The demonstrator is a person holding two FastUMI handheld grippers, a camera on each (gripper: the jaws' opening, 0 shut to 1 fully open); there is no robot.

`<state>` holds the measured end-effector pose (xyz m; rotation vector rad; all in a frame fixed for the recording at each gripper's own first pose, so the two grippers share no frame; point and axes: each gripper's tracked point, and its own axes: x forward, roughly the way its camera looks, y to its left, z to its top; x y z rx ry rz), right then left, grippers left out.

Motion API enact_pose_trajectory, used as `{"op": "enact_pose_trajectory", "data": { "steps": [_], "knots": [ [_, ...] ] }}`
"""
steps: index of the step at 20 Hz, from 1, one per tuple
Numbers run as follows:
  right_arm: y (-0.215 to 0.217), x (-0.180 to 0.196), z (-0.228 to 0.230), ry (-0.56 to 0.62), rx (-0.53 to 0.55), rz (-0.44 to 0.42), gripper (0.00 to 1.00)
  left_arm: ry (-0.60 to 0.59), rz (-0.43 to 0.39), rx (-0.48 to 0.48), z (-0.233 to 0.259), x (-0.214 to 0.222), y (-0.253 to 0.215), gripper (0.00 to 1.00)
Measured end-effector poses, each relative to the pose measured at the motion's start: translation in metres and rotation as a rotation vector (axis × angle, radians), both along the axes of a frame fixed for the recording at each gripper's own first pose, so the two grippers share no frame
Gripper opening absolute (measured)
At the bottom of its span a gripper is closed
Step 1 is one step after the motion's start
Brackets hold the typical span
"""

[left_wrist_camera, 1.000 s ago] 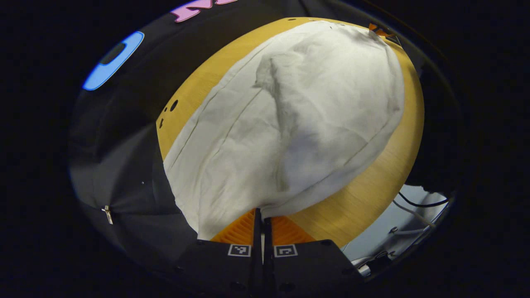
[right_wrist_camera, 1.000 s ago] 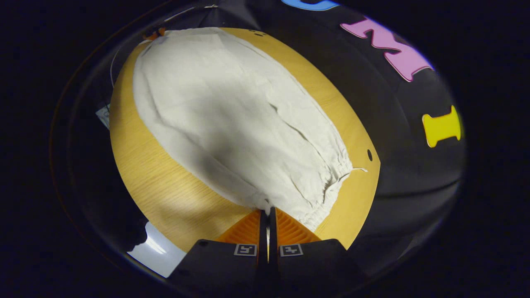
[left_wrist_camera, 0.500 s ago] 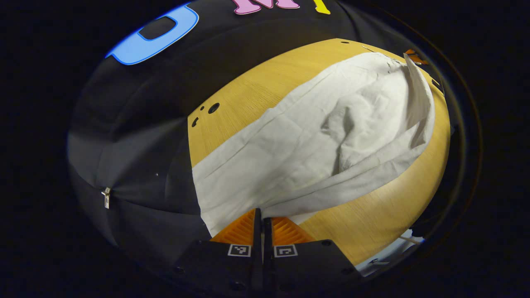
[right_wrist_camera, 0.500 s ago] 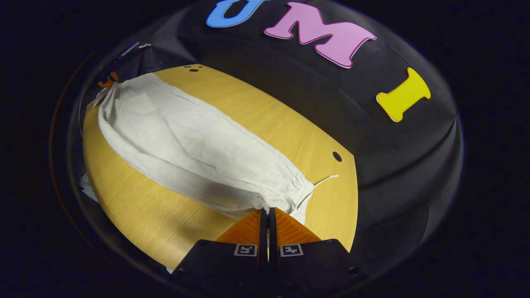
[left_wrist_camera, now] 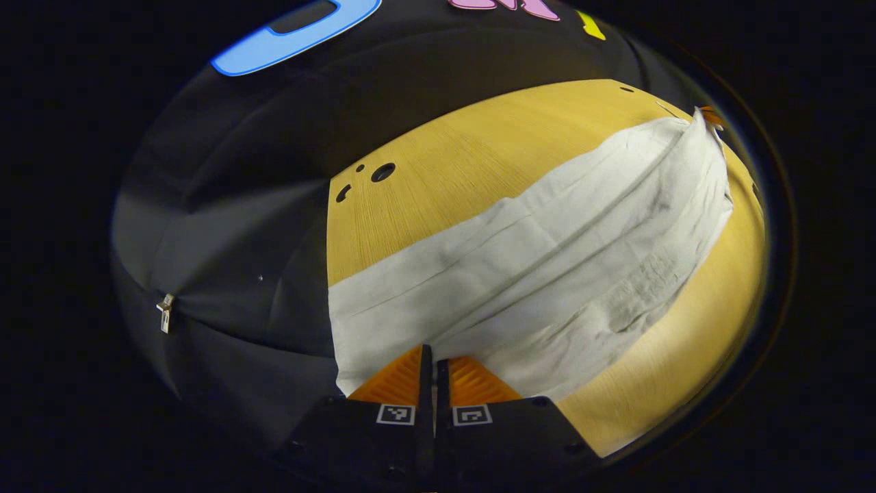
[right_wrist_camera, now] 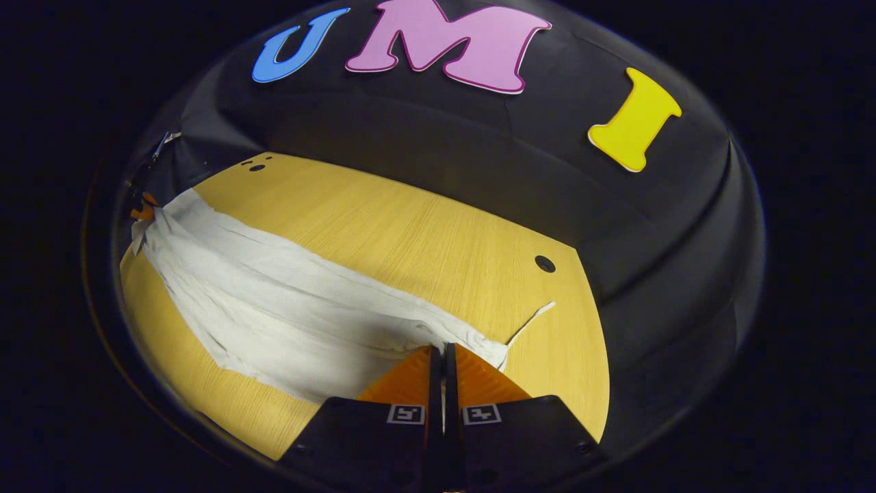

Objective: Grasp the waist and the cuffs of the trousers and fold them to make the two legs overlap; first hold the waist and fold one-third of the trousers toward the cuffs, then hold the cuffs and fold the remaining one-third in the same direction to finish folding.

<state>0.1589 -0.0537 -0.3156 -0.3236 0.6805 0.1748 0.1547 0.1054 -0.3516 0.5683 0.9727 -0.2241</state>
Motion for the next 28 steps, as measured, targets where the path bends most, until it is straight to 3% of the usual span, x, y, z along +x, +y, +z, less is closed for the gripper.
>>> {"op": "enact_pose_trajectory", "data": {
  "steps": [5,10,14,15,17,19,20,21,22,24,28],
  "knots": [
    [0.003,0.023,-0.040,0.094,0.017,0.005,0.05,0.045,0.043,0.018,-0.017,0.027,0.000,0.06],
    [0.001,0.043,-0.066,0.149,0.079,-0.053,0.05,0.142,0.115,0.005,-0.038,0.039,-0.001,0.06],
    [-0.001,0.047,-0.080,0.197,0.162,-0.129,0.14,0.142,0.158,0.047,-0.043,0.041,0.006,0.08],
    [-0.001,0.050,-0.077,0.190,0.191,-0.150,0.17,0.134,0.162,0.050,-0.042,0.041,0.007,0.19],
    [-0.003,0.061,-0.066,0.147,0.263,-0.205,0.31,0.119,0.172,0.061,-0.038,0.040,0.012,0.43],
    [-0.008,0.071,-0.039,0.071,0.340,-0.248,0.49,0.100,0.190,0.062,-0.031,0.037,0.017,0.67],
    [-0.013,0.073,-0.028,0.041,0.376,-0.276,0.60,0.088,0.200,0.057,-0.028,0.035,0.019,0.84],
    [-0.016,0.070,-0.016,0.024,0.418,-0.303,0.57,0.073,0.208,0.049,-0.022,0.033,0.019,0.92],
    [-0.020,0.065,-0.005,0.010,0.462,-0.336,0.65,0.054,0.217,0.037,-0.016,0.030,0.019,0.97],
    [-0.030,0.044,0.004,0.017,0.541,-0.425,0.74,0.010,0.238,-0.002,-0.004,0.023,0.016,0.97],
    [-0.056,-0.015,0.008,0.011,0.659,-0.655,0.76,-0.072,0.270,-0.164,0.013,0.005,-0.004,0.97]
  ]
}}
